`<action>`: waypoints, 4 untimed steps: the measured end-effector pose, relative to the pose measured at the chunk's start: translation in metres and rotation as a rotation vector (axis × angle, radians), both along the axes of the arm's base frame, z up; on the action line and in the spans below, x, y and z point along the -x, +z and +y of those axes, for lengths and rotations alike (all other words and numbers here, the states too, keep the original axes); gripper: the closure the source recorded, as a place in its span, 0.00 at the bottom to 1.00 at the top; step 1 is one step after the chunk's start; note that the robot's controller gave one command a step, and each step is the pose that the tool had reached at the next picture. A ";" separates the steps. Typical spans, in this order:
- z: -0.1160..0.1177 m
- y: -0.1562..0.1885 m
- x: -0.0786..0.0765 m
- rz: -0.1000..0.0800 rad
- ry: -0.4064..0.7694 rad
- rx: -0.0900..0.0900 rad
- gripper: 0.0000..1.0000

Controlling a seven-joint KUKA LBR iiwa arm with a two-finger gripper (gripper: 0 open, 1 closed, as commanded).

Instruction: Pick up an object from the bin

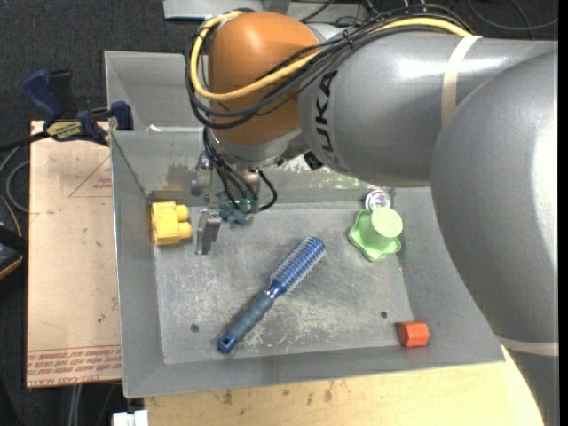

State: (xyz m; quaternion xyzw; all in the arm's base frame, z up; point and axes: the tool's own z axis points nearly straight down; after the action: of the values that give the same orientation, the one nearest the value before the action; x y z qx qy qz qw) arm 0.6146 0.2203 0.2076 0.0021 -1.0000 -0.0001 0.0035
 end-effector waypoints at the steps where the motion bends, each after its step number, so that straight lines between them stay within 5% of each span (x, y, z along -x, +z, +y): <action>1: 0.032 -0.106 -0.023 -0.035 -0.091 -0.015 0.00; 3: 0.027 -0.086 -0.027 -0.010 -0.336 -0.001 0.00; 4: 0.031 -0.122 -0.035 -0.010 -0.439 0.000 0.00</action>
Offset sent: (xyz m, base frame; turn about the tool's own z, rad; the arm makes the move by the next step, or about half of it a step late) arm 0.0183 0.0315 -0.1376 0.0984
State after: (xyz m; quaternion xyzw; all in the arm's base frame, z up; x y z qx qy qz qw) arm 0.6497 0.2513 0.0856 -0.2158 -0.9764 -0.0009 -0.0015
